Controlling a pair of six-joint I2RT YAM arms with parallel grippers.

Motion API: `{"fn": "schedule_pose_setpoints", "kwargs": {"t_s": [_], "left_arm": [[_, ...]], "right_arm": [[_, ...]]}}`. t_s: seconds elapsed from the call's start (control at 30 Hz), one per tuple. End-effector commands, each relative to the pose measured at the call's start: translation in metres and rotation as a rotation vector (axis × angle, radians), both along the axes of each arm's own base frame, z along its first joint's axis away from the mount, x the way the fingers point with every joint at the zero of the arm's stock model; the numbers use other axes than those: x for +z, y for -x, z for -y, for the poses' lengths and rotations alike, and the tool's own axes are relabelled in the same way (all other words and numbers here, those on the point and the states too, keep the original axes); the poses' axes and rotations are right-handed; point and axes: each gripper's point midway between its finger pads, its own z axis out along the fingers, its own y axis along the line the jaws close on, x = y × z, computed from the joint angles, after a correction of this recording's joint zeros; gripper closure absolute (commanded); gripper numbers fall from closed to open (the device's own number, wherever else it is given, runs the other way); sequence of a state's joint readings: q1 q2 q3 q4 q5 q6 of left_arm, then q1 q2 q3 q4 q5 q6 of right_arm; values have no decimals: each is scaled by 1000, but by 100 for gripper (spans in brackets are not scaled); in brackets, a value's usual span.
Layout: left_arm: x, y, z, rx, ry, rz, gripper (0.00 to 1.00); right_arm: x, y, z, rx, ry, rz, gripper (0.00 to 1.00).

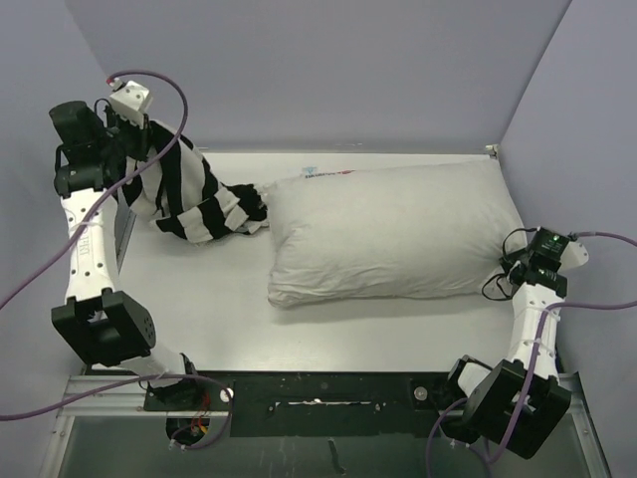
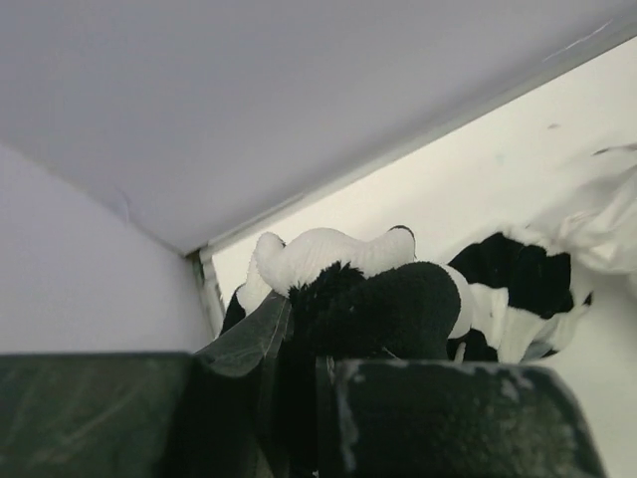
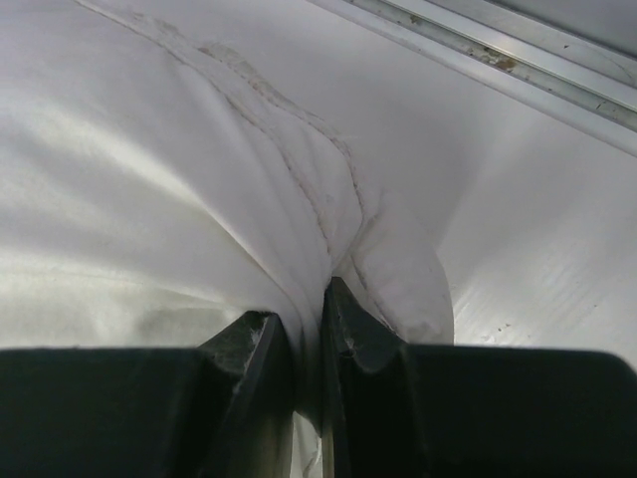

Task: Remove the pillowcase from the pillow
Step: Remove the pillow from the pillowcase, then place the pillowcase at the center of the board.

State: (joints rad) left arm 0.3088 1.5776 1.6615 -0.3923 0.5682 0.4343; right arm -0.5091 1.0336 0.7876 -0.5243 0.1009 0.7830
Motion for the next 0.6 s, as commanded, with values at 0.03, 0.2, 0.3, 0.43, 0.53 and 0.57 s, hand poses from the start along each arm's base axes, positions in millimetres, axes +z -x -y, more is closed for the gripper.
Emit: {"fn": "schedule_pose_setpoints", "kwargs": {"t_s": [0.03, 0.2, 0.3, 0.43, 0.53, 0.57], "left_arm": [[50, 26, 72, -173, 24, 58, 100], [-44, 16, 70, -122, -10, -119, 100], [-89, 15, 66, -88, 17, -214, 89], [-128, 25, 82, -129, 133, -352, 12], [-126, 27, 89, -148, 194, -380, 2], [-123, 26, 89, -143, 207, -380, 2]], "right_arm": [[13, -22, -5, -6, 15, 158, 100], [17, -21, -6, 19, 65, 139, 100], [22, -20, -3, 20, 90, 146, 91], [21, -30, -9, 55, 99, 181, 38], [20, -36, -11, 67, 151, 194, 2], [20, -38, -12, 75, 183, 195, 2]]}}
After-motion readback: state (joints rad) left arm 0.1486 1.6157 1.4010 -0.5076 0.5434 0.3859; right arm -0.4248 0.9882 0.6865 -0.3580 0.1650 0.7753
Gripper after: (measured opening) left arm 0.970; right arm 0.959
